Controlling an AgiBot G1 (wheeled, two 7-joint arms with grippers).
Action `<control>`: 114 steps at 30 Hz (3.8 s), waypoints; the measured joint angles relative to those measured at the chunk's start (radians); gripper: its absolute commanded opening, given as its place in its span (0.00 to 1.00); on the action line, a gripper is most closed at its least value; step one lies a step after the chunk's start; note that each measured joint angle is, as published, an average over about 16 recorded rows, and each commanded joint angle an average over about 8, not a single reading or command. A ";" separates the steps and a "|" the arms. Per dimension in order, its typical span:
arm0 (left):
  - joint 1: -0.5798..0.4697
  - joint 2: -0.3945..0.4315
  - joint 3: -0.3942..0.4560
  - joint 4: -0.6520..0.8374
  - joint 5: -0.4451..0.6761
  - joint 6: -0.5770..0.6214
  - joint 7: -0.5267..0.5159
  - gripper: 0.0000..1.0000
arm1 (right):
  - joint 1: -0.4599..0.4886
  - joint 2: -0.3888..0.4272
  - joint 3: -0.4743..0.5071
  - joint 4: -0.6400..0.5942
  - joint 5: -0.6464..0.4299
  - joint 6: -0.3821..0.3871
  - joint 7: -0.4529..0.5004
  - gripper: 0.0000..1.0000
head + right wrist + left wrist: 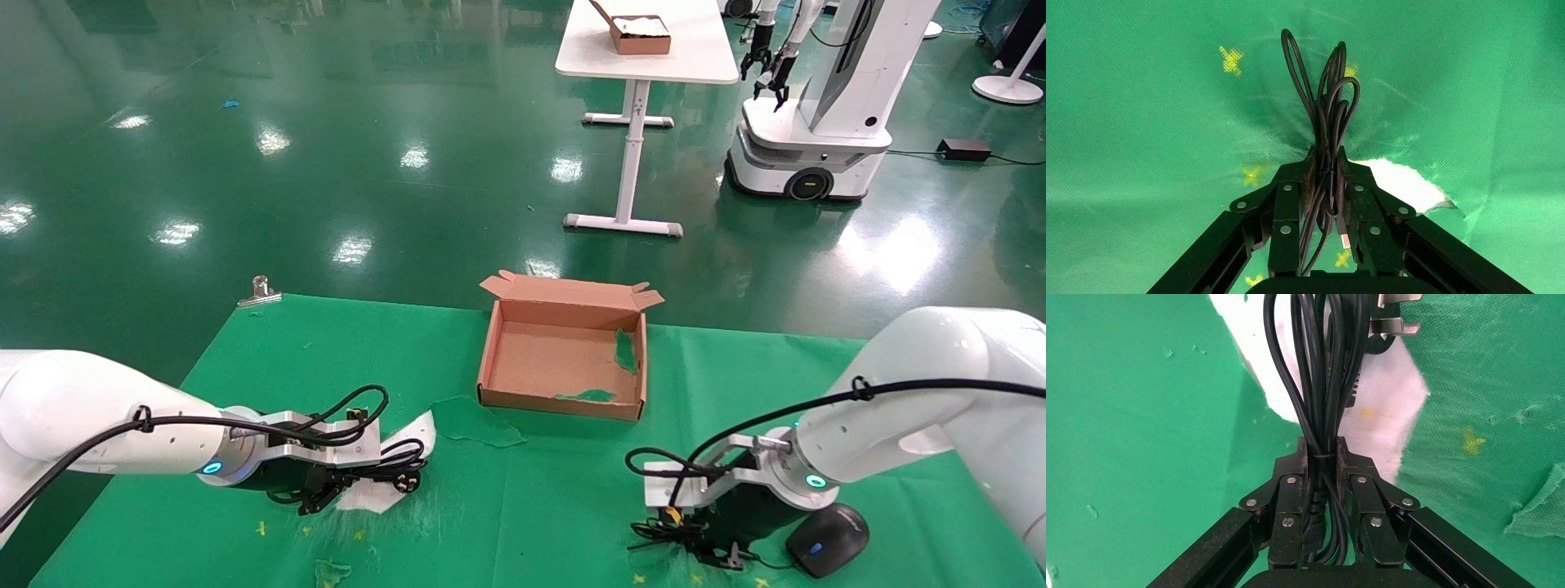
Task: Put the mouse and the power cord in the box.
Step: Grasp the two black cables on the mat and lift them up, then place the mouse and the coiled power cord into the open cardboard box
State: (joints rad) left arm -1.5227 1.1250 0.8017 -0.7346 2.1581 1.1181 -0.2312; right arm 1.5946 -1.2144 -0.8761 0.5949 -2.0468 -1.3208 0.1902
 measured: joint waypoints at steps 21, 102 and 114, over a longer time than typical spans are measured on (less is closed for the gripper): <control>-0.148 0.070 -0.097 0.011 -0.150 -0.042 0.060 0.00 | 0.175 0.091 0.034 0.064 -0.039 0.015 0.044 0.00; -0.329 0.156 0.275 0.631 -0.755 -0.635 0.443 1.00 | 0.107 -0.162 -0.157 -0.101 0.288 0.604 -0.097 1.00; -0.329 0.157 0.275 0.629 -0.754 -0.635 0.443 1.00 | 0.109 -0.160 -0.154 -0.098 0.286 0.599 -0.097 1.00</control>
State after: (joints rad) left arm -1.8513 1.2817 1.0765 -0.1053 1.4037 0.4831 0.2117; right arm 1.7037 -1.3746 -1.0296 0.4973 -1.7604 -0.7219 0.0933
